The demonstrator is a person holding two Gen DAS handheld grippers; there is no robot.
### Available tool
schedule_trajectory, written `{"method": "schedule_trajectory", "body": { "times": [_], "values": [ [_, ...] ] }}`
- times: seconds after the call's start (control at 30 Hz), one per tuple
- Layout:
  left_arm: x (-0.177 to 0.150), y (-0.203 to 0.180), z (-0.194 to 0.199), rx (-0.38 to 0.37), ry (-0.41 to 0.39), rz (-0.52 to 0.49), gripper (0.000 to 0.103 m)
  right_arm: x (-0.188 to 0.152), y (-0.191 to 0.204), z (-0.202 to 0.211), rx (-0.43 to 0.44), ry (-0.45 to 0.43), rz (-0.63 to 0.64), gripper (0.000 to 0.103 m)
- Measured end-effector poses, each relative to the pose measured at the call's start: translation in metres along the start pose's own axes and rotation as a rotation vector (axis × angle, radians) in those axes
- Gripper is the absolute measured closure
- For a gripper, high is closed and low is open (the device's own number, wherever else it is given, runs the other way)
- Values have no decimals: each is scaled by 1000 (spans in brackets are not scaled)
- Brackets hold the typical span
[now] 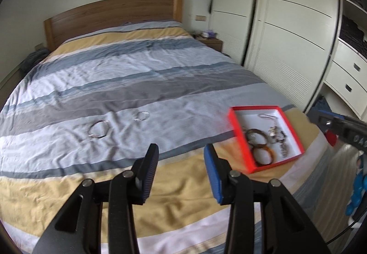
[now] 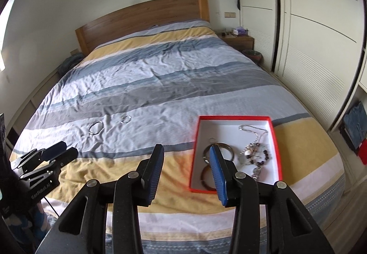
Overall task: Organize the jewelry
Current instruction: 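Withdraw both open tools from box toward remaining silver rings, then grasp large silver hoop with left tool while right tool grasps twisted silver ring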
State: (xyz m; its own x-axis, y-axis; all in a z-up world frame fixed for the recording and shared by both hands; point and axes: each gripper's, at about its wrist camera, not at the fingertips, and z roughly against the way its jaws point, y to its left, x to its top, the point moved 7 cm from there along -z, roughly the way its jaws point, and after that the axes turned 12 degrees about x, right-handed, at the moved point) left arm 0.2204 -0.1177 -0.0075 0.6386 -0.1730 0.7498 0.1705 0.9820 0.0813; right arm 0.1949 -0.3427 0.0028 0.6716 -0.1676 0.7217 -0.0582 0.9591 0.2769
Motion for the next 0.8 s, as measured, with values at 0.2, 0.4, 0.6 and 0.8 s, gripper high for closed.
{"method": "schedule_trajectory", "body": {
  "times": [0.2, 0.4, 0.6, 0.8],
  "values": [
    [-14, 77, -25, 97, 29, 67, 64, 5, 35, -23, 27, 30, 51, 60],
    [-18, 152, -63, 209, 62, 148, 64, 9, 61, -76, 80, 81, 74, 60],
    [-18, 200, -112, 240, 100, 242, 64, 14, 86, -149, 144, 139, 107, 60],
    [-14, 213, -164, 232, 132, 280, 64, 22, 102, -229, 203, 185, 125, 60]
  ]
}}
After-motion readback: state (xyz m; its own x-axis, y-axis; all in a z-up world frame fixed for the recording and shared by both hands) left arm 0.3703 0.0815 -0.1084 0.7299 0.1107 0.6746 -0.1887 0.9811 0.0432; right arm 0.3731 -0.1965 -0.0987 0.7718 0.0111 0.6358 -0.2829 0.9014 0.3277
